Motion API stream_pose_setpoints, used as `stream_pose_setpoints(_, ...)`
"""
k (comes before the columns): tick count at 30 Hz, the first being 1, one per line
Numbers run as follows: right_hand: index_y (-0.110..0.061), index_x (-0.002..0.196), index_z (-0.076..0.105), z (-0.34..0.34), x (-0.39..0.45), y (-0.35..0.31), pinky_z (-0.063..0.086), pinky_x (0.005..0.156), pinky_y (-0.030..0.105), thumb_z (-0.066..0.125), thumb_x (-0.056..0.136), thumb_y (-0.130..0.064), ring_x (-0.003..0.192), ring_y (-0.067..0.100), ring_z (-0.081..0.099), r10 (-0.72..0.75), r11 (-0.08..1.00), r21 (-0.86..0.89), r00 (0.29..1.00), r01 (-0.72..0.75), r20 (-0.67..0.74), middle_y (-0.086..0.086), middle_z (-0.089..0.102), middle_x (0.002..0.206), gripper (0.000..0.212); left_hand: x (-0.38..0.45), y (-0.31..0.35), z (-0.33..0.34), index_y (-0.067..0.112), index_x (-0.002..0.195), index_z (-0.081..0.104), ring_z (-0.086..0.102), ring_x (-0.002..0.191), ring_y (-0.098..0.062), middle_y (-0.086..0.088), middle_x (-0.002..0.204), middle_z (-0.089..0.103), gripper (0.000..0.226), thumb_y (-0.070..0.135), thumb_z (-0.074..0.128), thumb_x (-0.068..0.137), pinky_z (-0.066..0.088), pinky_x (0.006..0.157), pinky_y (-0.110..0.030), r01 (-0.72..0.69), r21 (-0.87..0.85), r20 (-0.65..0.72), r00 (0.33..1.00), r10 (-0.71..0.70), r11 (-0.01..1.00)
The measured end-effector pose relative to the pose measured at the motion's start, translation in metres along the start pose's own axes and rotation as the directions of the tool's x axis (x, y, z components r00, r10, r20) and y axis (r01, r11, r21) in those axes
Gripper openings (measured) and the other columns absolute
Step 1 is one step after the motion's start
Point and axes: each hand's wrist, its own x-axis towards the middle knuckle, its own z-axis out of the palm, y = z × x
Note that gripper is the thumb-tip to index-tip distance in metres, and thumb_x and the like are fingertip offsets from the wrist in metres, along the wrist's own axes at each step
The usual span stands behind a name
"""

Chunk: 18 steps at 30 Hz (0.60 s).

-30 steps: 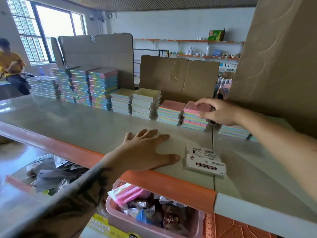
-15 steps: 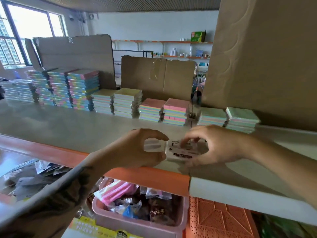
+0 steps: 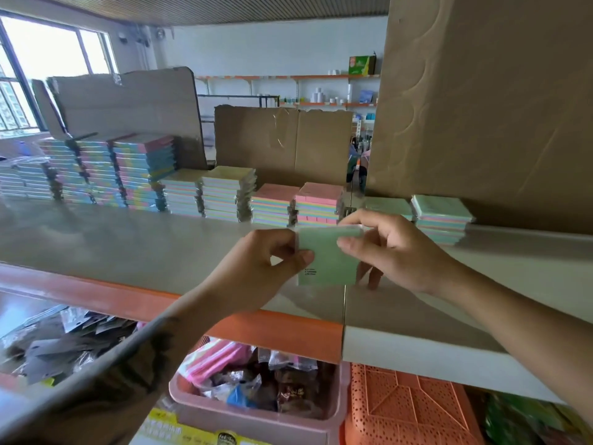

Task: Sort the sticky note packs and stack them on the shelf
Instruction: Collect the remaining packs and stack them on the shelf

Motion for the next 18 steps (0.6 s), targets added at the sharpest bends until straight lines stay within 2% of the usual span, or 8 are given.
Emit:
stream_pose_setpoints(2,-0.020,0.114,0.065,0.002,-0.001,-0.002,0.061,0.065,0.056,0.072,0.097,-0.029,0.068,0.021,0.070,0.022,1.000,0.008,1.000,-0.022,0.012,-0.006,0.068,0.072,0.021,0.002,0.000,0.001,0.031,0.074,0.066,0.066,0.077,0.003,0.020,0.076,0.070,0.024,0.023,0.071,0.096,0.048,0.072,-0.022,0.014,-0.051,0.019,1.000,-0.013,0.999)
stream_pose_setpoints(4,-0.015,0.121,0.064,0.002,0.000,0.001,0.061,0.068,0.059,0.076,0.091,-0.033,0.065,0.027,0.069,0.070,0.997,0.045,0.998,-0.070,0.008,-0.003,0.064,0.069,0.037,0.002,-0.001,0.003,0.032,0.088,0.068,0.067,0.081,0.002,0.019,0.083,0.072,0.009,0.037,0.075,0.087,0.051,0.077,-0.027,0.043,-0.082,-0.015,0.999,-0.044,0.996)
stream_pose_setpoints(5,-0.013,0.123,0.064,0.001,0.001,0.000,0.060,0.068,0.059,0.077,0.088,-0.034,0.062,0.027,0.067,0.100,0.992,0.075,0.995,-0.100,0.007,-0.002,0.060,0.067,0.043,0.002,-0.001,0.003,0.034,0.104,0.067,0.068,0.091,0.000,0.018,0.095,0.072,0.030,0.049,0.077,0.079,0.052,0.083,-0.029,0.058,-0.062,-0.041,0.997,-0.061,0.996)
stream_pose_setpoints(7,-0.010,0.121,0.066,-0.001,0.001,-0.001,0.058,0.069,0.056,0.076,0.093,-0.024,0.058,0.024,0.063,0.148,0.977,0.153,0.989,-0.149,0.018,-0.001,0.062,0.067,0.033,0.000,0.003,0.001,0.039,0.136,0.052,0.059,0.117,-0.001,0.020,0.128,0.063,0.081,0.069,0.077,0.065,0.046,0.099,-0.028,0.037,0.080,-0.047,0.998,-0.033,0.996)
stream_pose_setpoints(9,-0.012,0.116,0.070,-0.004,-0.001,-0.008,0.055,0.070,0.052,0.071,0.096,-0.014,0.062,0.023,0.063,0.186,0.959,0.214,0.982,-0.187,0.027,0.011,0.073,0.085,0.020,-0.001,0.019,-0.002,0.042,0.150,0.038,0.042,0.133,0.000,0.020,0.148,0.048,0.104,0.075,0.079,0.060,0.032,0.108,-0.024,-0.072,0.287,0.025,0.997,0.068,0.955)
stream_pose_setpoints(11,-0.013,0.111,0.072,-0.009,-0.004,-0.011,0.054,0.069,0.049,0.069,0.097,-0.013,0.069,0.026,0.064,0.208,0.946,0.250,0.978,-0.208,0.028,0.018,0.075,0.097,0.015,0.003,0.035,-0.002,0.041,0.152,0.038,0.033,0.131,0.000,0.017,0.150,0.047,0.104,0.072,0.082,0.062,0.021,0.104,-0.018,-0.177,0.450,0.102,0.984,0.146,0.875)
stream_pose_setpoints(13,-0.014,0.108,0.072,-0.016,-0.008,-0.010,0.053,0.067,0.044,0.068,0.096,-0.012,0.069,0.024,0.064,0.239,0.931,0.276,0.970,-0.240,0.037,0.012,0.074,0.090,0.012,0.011,0.047,0.000,0.040,0.149,0.045,0.040,0.127,-0.005,0.014,0.144,0.055,0.097,0.069,0.083,0.064,0.022,0.100,-0.019,-0.225,0.495,0.123,0.974,0.189,0.839)
stream_pose_setpoints(18,-0.011,0.104,0.071,-0.037,-0.029,-0.008,0.052,0.066,0.040,0.074,0.086,-0.017,0.067,0.023,0.064,0.317,0.889,0.343,0.948,-0.303,0.016,0.013,0.073,0.086,0.019,0.030,0.067,0.017,0.038,0.139,0.053,0.059,0.121,-0.013,0.014,0.130,0.066,0.082,0.078,0.064,0.068,0.027,0.116,-0.041,-0.363,0.644,0.232,0.932,0.280,0.674)
